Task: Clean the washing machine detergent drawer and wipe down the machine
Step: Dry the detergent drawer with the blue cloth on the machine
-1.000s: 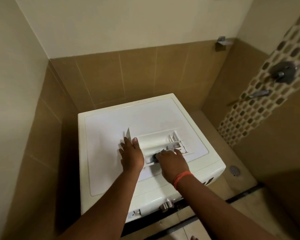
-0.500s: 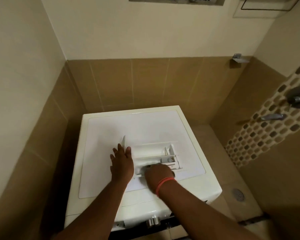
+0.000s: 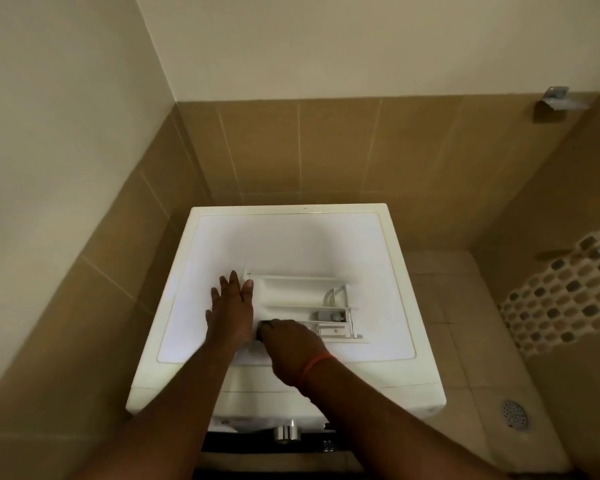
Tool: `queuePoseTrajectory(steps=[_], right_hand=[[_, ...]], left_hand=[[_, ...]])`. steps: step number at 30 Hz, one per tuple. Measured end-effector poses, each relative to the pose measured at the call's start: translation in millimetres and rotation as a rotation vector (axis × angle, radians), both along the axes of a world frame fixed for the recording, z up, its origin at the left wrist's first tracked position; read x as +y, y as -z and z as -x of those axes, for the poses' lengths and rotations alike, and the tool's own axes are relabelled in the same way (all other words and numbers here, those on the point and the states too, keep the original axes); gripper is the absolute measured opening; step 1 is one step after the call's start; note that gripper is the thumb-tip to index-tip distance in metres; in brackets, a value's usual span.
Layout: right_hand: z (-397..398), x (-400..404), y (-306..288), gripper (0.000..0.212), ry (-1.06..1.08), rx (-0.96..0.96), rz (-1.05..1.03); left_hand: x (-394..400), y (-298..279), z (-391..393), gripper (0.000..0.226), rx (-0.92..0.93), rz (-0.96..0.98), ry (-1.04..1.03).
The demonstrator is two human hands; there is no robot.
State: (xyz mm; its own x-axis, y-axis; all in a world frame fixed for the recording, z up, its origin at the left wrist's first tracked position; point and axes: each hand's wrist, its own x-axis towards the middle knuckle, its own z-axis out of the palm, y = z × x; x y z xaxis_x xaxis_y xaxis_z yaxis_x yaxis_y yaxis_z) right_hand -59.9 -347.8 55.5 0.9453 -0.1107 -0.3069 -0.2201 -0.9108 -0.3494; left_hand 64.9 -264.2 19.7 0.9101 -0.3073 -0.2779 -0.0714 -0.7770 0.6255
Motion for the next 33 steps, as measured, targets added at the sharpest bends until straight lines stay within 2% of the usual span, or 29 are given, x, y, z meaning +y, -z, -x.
queuePoseTrajectory(steps=[3, 5, 7, 8, 10, 13, 16, 18, 20, 22, 25, 26, 29, 33], right_hand=[[13.6, -9.9, 3.1, 0.052, -0.030, -0.136, -0.143], [18.9, -21.0, 5.6, 0.052, 0.002, -0.100, -0.012], [13.5, -17.5, 4.4, 0.045, 0.033, 0.026, 0.187], [9.4, -11.5, 2.8, 0.044, 0.059, 0.071, 0.200], [2.9, 0.0, 1.4, 0.047, 0.067, 0.044, 0.093], [5.4, 1.9, 3.2, 0.059, 0.041, -0.156, -0.144], [15.8, -3.2, 4.4, 0.073, 0.027, -0.175, -0.192], [17.3, -11.9, 4.7, 0.064, 0.027, -0.108, -0.115], [13.8, -26.5, -5.8, 0.036, 0.106, -0.068, -0.013], [8.7, -38.6, -16.1, 0.026, 0.280, -0.177, -0.008], [-0.2, -33.8, -20.8, 0.044, 0.389, -0.459, 0.038], [-3.0, -27.7, -18.1, 0.050, 0.362, -0.434, 0.063], [-8.2, -7.0, -4.0, 0.057, 0.306, -0.152, 0.155], [-11.9, -7.0, -3.9, 0.051, 0.258, -0.064, 0.215]], left_hand=[[0.4, 0.1, -0.5, 0.063, 0.017, 0.010, 0.000], [0.0, -0.1, -1.1, 0.063, 0.042, 0.029, 0.008], [1.4, 0.0, -1.3, 0.063, 0.057, 0.038, 0.015], [1.6, -0.1, -1.1, 0.063, 0.057, 0.043, 0.021], [0.8, -0.6, -0.9, 0.063, 0.068, 0.061, 0.021], [1.8, -0.7, -0.6, 0.064, 0.101, 0.101, 0.021], [1.5, -0.8, -1.1, 0.064, 0.113, 0.109, 0.029], [1.8, -1.8, -1.7, 0.064, 0.092, 0.077, 0.044], [2.7, -2.1, -1.4, 0.064, 0.070, 0.063, 0.057], [3.4, -2.1, -1.6, 0.065, 0.074, 0.083, 0.065], [2.8, -1.8, -1.6, 0.066, 0.080, 0.098, 0.067], [3.0, -1.9, -1.8, 0.066, 0.084, 0.097, 0.066], [3.6, -0.8, -2.6, 0.066, 0.092, 0.091, 0.065], [2.7, -0.2, -2.2, 0.066, 0.099, 0.096, 0.063]])
